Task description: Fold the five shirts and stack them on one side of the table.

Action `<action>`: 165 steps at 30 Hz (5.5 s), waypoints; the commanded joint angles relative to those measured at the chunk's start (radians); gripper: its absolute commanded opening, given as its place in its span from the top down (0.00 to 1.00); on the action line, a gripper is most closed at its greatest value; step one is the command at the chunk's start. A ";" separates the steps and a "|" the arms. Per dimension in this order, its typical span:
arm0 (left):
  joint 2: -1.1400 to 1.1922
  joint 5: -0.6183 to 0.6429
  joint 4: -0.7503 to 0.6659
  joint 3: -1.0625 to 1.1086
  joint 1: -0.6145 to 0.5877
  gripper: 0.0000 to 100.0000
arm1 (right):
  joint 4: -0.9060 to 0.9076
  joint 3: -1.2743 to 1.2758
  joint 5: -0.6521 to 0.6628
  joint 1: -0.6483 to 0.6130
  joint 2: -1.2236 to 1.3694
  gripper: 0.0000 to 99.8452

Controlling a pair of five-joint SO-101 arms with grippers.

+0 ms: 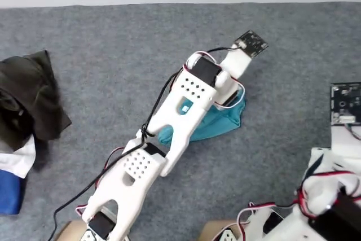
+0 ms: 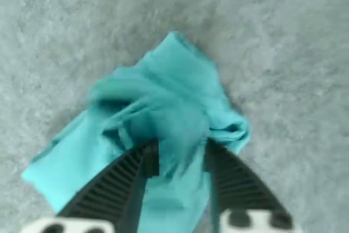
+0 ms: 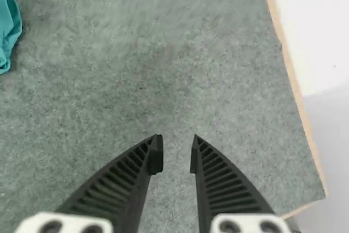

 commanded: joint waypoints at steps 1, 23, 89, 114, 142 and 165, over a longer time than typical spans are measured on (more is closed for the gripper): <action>-0.028 0.005 0.037 -0.093 0.029 0.81 | 0.038 -0.005 0.002 0.008 0.001 0.90; -0.855 -0.049 0.037 0.759 -0.411 1.00 | -0.005 0.049 -0.017 -0.188 0.208 0.90; -1.711 -0.345 0.000 1.771 -1.363 1.00 | -0.572 -0.307 -0.256 -0.967 1.314 0.82; -1.712 -0.344 0.002 1.771 -1.363 1.00 | -0.631 -0.307 -0.255 -0.935 1.403 0.76; -1.712 -0.347 0.003 1.790 -1.359 1.00 | -0.234 -0.339 0.028 -0.825 1.167 0.99; -1.712 -0.344 0.003 1.791 -1.361 1.00 | -0.028 -0.331 0.236 -0.762 1.233 0.81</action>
